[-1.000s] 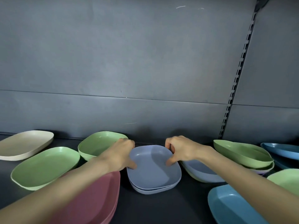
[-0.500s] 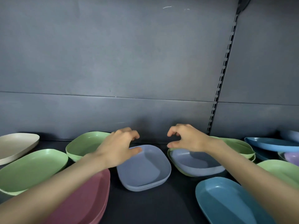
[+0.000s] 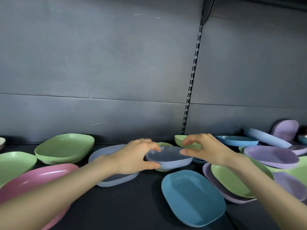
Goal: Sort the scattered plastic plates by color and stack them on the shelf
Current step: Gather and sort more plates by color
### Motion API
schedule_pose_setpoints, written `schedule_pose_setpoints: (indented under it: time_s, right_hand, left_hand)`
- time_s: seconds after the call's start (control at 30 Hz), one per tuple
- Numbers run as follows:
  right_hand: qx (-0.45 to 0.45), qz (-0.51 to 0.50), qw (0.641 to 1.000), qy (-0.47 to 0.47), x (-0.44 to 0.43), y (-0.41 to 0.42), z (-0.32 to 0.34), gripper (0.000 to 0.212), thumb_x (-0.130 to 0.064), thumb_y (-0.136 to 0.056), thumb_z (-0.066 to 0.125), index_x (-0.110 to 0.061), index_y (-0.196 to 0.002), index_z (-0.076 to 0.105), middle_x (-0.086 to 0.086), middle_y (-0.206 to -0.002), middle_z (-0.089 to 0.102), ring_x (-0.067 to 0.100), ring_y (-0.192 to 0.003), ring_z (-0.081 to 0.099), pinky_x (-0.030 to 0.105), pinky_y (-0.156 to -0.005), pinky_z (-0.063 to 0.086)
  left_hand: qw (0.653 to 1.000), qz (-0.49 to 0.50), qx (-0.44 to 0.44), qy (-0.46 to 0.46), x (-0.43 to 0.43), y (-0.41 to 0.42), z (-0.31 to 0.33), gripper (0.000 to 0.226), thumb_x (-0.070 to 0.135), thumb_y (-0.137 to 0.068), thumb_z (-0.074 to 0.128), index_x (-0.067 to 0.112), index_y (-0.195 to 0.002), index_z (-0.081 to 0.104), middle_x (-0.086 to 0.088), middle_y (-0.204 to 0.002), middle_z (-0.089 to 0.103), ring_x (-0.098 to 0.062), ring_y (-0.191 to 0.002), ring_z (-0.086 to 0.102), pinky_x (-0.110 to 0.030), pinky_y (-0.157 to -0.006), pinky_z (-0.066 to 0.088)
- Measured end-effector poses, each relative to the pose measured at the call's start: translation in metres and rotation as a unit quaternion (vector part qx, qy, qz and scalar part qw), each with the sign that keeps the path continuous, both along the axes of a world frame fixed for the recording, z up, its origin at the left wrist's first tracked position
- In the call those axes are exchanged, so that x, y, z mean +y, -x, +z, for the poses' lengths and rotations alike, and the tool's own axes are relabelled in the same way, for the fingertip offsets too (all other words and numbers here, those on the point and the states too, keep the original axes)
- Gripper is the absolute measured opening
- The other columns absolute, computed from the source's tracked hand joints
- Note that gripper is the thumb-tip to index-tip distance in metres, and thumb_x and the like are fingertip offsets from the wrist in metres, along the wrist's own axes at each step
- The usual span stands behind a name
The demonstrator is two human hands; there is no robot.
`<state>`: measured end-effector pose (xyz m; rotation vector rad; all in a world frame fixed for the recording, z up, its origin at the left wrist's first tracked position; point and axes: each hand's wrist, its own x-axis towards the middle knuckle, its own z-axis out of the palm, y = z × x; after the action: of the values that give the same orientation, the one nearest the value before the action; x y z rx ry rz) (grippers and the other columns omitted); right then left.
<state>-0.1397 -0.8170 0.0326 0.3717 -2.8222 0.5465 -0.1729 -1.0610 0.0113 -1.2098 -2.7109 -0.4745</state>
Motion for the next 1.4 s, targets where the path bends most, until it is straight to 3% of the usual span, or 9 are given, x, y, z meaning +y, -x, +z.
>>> schedule_pose_setpoints:
  time_s: [0.17, 0.33, 0.47, 0.77, 0.9, 1.07, 1.2, 1.3, 1.4]
  right_hand:
    - [-0.011, 0.051, 0.998, -0.028, 0.009, -0.011, -0.001, 0.032, -0.040, -0.078, 0.073, -0.026, -0.106, 0.070, -0.015, -0.100, 0.064, 0.001, -0.095, 0.053, 0.001, -0.079, 0.033]
    - [-0.018, 0.113, 0.991, -0.063, 0.007, -0.003, -0.007, 0.015, -0.034, -0.082, 0.070, -0.022, -0.090, 0.073, -0.008, -0.083, 0.068, 0.011, -0.082, 0.057, 0.020, -0.077, 0.042]
    - [-0.016, 0.131, 0.991, -0.013, -0.005, 0.002, -0.006, 0.016, -0.035, -0.082, 0.069, -0.021, -0.076, 0.069, -0.010, -0.068, 0.058, 0.009, -0.070, 0.052, 0.015, -0.064, 0.037]
    - [-0.036, 0.198, 0.980, 0.015, -0.071, 0.015, -0.012, 0.014, -0.034, -0.082, 0.070, -0.020, -0.079, 0.071, -0.003, -0.100, 0.070, 0.013, -0.100, 0.061, 0.027, -0.093, 0.042]
    - [-0.056, 0.188, 0.980, -0.017, -0.091, 0.022, -0.023, 0.024, -0.060, -0.072, 0.060, -0.038, -0.081, 0.065, -0.014, -0.101, 0.067, 0.011, -0.100, 0.060, 0.038, -0.092, 0.047]
    - [-0.048, 0.217, 0.973, -0.053, -0.103, 0.021, -0.025, 0.021, -0.036, -0.088, 0.062, -0.021, -0.099, 0.073, -0.005, -0.114, 0.067, 0.011, -0.105, 0.053, 0.004, -0.077, 0.031]
    - [-0.065, 0.237, 0.967, -0.072, -0.107, 0.022, -0.030, 0.021, -0.038, -0.091, 0.058, -0.023, -0.092, 0.073, -0.011, -0.084, 0.067, 0.012, -0.090, 0.053, 0.024, -0.087, 0.036]
    - [-0.065, 0.212, 0.969, -0.105, -0.107, 0.023, -0.034, 0.023, -0.044, -0.093, 0.052, -0.031, -0.094, 0.071, -0.007, -0.090, 0.067, 0.010, -0.109, 0.050, 0.029, -0.112, 0.016]
    - [-0.056, 0.192, 0.974, -0.105, -0.108, 0.022, -0.033, 0.025, -0.044, -0.093, 0.051, -0.029, -0.094, 0.071, -0.008, -0.075, 0.056, 0.006, -0.094, 0.052, 0.029, -0.113, 0.013]
  left_hand:
    - [0.998, -0.004, -0.059, -0.011, 0.016, -0.007, -0.006, 0.026, 0.038, -0.090, 0.059, 0.021, -0.109, 0.065, 0.013, -0.111, 0.064, -0.003, -0.098, 0.052, -0.019, -0.085, 0.039]
    - [0.995, 0.010, -0.064, -0.078, 0.016, -0.015, -0.015, 0.022, 0.029, -0.093, 0.056, 0.012, -0.081, 0.061, -0.007, -0.079, 0.061, -0.018, -0.070, 0.045, -0.027, -0.063, 0.035]
    - [0.993, 0.014, -0.026, -0.113, -0.004, -0.027, -0.006, 0.018, 0.027, -0.093, 0.056, 0.014, -0.085, 0.063, 0.001, -0.081, 0.062, -0.015, -0.075, 0.050, -0.027, -0.072, 0.041]
    - [0.987, 0.105, 0.023, -0.122, -0.080, -0.045, -0.004, 0.012, 0.038, -0.082, 0.068, 0.027, -0.082, 0.070, 0.015, -0.081, 0.067, -0.007, -0.079, 0.056, -0.020, -0.073, 0.043]
    - [0.987, 0.138, 0.003, -0.084, -0.097, -0.045, -0.010, 0.012, 0.030, -0.082, 0.070, 0.019, -0.085, 0.073, 0.014, -0.083, 0.068, -0.006, -0.085, 0.055, -0.021, -0.077, 0.044]
    - [0.988, 0.140, -0.063, -0.030, -0.108, -0.043, -0.012, 0.010, 0.028, -0.086, 0.067, 0.021, -0.085, 0.073, 0.014, -0.082, 0.069, -0.006, -0.083, 0.058, -0.022, -0.078, 0.045]
    - [0.988, 0.125, -0.084, 0.016, -0.110, -0.040, -0.013, 0.018, 0.031, -0.088, 0.063, 0.016, -0.090, 0.073, 0.008, -0.088, 0.070, -0.009, -0.087, 0.058, -0.017, -0.076, 0.042]
    - [0.988, 0.114, -0.094, 0.042, -0.112, -0.038, -0.013, 0.019, 0.032, -0.089, 0.061, 0.016, -0.091, 0.072, 0.007, -0.089, 0.070, -0.010, -0.085, 0.059, -0.015, -0.075, 0.041]
    - [0.986, 0.109, -0.108, 0.063, -0.111, -0.035, -0.012, 0.019, 0.032, -0.091, 0.059, 0.018, -0.095, 0.071, 0.008, -0.094, 0.070, -0.008, -0.088, 0.060, -0.022, -0.082, 0.044]
